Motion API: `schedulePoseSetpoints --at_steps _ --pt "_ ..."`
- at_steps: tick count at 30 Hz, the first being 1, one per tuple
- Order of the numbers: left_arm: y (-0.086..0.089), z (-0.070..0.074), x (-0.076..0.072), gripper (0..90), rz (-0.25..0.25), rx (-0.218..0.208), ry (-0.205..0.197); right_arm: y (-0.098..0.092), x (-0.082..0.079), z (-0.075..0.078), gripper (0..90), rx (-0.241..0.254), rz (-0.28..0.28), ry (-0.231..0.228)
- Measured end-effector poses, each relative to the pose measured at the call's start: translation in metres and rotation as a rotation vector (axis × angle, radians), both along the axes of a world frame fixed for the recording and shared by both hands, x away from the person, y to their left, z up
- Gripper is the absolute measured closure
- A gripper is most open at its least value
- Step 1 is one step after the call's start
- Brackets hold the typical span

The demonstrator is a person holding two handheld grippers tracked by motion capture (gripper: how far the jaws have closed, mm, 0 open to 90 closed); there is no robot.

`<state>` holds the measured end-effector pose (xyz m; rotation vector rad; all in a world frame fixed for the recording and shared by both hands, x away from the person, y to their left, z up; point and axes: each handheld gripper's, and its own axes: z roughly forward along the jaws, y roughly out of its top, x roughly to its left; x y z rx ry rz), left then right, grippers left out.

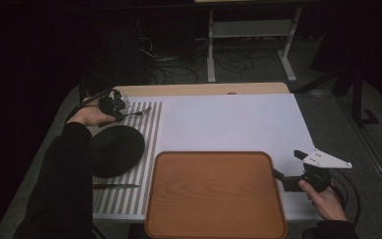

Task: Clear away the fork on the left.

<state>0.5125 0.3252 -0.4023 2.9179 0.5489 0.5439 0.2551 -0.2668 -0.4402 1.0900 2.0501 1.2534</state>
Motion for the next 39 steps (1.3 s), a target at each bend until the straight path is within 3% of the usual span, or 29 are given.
schedulePoseSetpoints --at_steps 2,10,12,14,21,24,28,30,39 --pt "0.002 0.007 -0.004 77.7 0.016 -0.011 -0.009 0.0 0.0 0.0 0.0 0.002 -0.002 -0.002" --pt "0.006 0.03 -0.02 77.7 0.061 -0.059 0.027 0.0 0.0 0.001 0.0 0.004 0.0 -0.004" --pt "0.007 0.034 -0.024 77.7 0.064 -0.066 0.027 0.0 0.0 0.001 0.0 0.006 0.0 -0.007" --pt "0.007 0.037 -0.027 77.7 0.068 -0.097 0.053 0.0 0.0 0.001 0.0 0.007 -0.002 -0.008" --pt "0.001 0.049 -0.042 77.7 0.058 -0.13 0.043 -0.002 0.0 0.003 0.0 0.018 -0.019 -0.023" --pt "0.001 0.053 -0.047 77.7 0.065 -0.186 0.05 -0.003 -0.001 0.004 0.0 0.025 -0.025 -0.033" --pt "-0.001 0.055 -0.054 77.7 0.071 -0.189 0.068 -0.006 -0.002 0.005 0.0 0.038 -0.04 -0.042" --pt "-0.003 0.057 -0.058 77.7 0.066 -0.18 0.056 -0.006 -0.002 0.005 0.0 0.038 -0.038 -0.041" --pt "-0.021 0.058 -0.079 77.7 0.009 -0.191 0.056 -0.005 -0.003 0.005 0.0 0.031 -0.037 -0.037"
